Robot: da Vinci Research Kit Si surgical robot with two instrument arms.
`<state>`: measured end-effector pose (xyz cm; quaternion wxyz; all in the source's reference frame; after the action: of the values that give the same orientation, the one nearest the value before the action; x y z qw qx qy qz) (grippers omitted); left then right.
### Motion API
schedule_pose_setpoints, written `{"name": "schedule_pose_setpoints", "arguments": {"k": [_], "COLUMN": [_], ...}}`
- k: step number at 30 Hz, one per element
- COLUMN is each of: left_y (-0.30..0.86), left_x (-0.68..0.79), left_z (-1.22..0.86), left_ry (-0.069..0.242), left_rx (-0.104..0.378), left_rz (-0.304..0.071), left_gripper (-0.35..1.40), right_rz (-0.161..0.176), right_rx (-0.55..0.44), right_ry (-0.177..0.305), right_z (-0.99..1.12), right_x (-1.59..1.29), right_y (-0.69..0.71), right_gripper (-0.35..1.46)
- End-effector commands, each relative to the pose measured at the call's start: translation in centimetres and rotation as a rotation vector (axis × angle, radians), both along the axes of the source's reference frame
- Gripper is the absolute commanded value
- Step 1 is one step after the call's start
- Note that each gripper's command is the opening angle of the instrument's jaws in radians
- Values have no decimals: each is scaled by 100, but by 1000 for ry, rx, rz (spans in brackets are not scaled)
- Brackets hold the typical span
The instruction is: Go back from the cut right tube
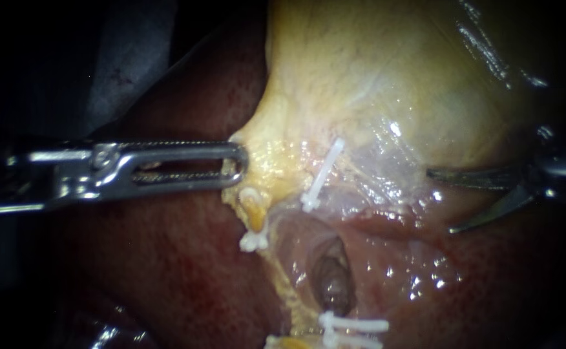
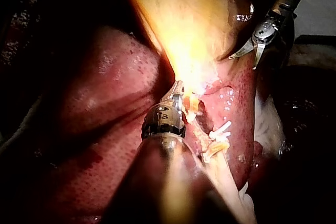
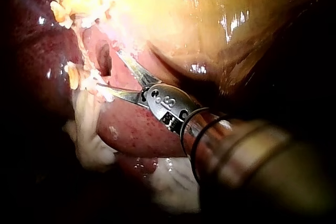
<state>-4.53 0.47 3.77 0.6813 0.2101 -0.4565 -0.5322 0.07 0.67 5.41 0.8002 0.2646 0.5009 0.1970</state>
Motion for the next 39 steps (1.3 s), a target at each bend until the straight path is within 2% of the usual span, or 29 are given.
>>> {"name": "schedule_pose_setpoints", "arguments": {"k": [1, 21, 27, 39], "left_y": [0, -17, -20, -21], "left_x": [-2, -48, -54, -55], "left_z": [1, 29, 33, 33], "left_ry": [3, -10, -14, -14], "left_rx": [-2, -9, -12, -12], "left_rz": [-3, 20, 22, 22], "left_gripper": [-35, -35, -35, -35], "right_rz": [0, -2, -4, -3], "right_rx": [0, -15, -21, -21], "right_ry": [-1, 3, 4, 3], "right_z": [0, 0, 0, 0], "right_x": [0, 0, 1, 2], "right_y": [0, 1, 1, 1], "right_gripper": [72, 78, 78, 79]}}
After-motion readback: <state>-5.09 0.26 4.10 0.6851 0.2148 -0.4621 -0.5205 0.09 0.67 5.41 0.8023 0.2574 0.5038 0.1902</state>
